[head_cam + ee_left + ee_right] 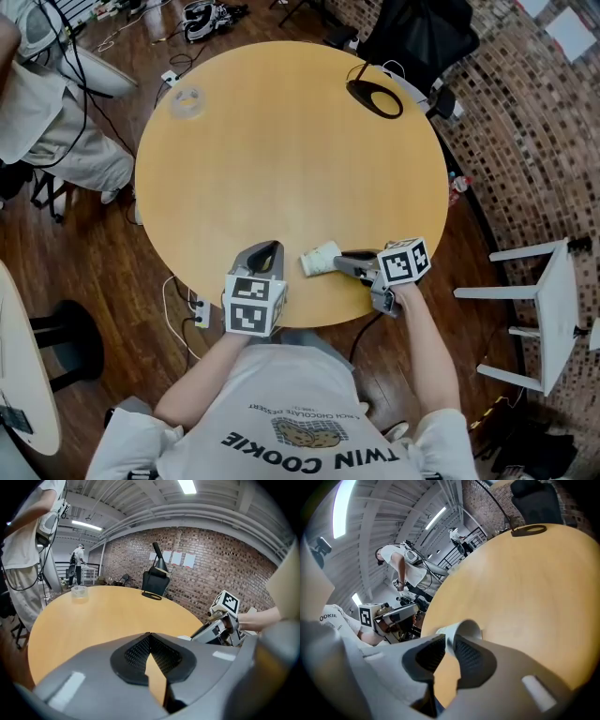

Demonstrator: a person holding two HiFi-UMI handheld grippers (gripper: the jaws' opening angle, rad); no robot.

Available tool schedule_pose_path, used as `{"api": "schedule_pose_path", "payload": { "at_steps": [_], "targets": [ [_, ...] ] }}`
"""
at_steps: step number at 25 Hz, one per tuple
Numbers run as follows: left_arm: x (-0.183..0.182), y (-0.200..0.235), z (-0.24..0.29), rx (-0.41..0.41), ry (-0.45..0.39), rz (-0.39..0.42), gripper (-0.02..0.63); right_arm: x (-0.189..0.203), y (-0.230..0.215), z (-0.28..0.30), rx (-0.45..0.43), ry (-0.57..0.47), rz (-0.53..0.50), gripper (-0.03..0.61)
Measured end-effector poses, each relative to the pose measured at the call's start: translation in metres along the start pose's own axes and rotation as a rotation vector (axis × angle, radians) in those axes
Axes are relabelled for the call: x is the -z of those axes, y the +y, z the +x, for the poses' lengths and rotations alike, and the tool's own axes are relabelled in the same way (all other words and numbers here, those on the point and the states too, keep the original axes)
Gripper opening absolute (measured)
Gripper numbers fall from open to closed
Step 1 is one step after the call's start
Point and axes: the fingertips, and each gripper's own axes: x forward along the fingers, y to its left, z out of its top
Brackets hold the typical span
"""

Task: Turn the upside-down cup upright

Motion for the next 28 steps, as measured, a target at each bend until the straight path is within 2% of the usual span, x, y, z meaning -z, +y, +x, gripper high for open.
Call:
{"api": "schedule_pose_path", "payload": {
  "at_steps": [5, 8, 11, 14, 17, 21, 23, 25, 28],
  "targets": [
    [0.003, 0.0, -0.001, -0.001, 0.0, 0.0, 0.005, 0.001, 0.016, 0.0, -0.079, -0.008, -0.002, 0.028],
    [0.001, -0.003, 0.0, 0.004, -0.004, 0.002, 0.006, 0.001, 0.03, -0.003, -0.13, 0.001, -0.041, 0.015],
    [-0.001, -0.009, -0.001, 0.016, -0.008, 0.008, 0.005, 0.001, 0.042, -0.005, -0.125, 0.039, -0.106, 0.015],
    [0.001, -0.013, -0.003, 0.025, -0.008, 0.015, 0.005, -0.006, 0.054, -0.007, -0.047, 0.075, -0.224, 0.015],
    [0.002, -0.013, -0.004, 0.028, -0.007, 0.014, 0.006, -0.015, 0.068, -0.005, 0.078, 0.133, -0.426, 0.015],
    [0.0, -0.012, -0.007, 0.025, -0.009, 0.024, 0.005, -0.008, 0.075, 0.006, 0.279, 0.344, -0.786, 0.015],
    [0.0, -0.01, -0.008, 0.027, -0.013, 0.019, 0.006, 0.001, 0.071, 0.013, 0.356, 0.469, -0.926, 0.015],
    [0.0, -0.008, -0.009, 0.029, -0.015, 0.014, 0.005, 0.01, 0.069, 0.02, 0.387, 0.545, -1.003, 0.015],
    [0.001, -0.004, -0.012, 0.032, -0.016, 0.004, 0.006, 0.017, 0.069, 0.029, 0.404, 0.597, -1.06, 0.015]
  ]
}}
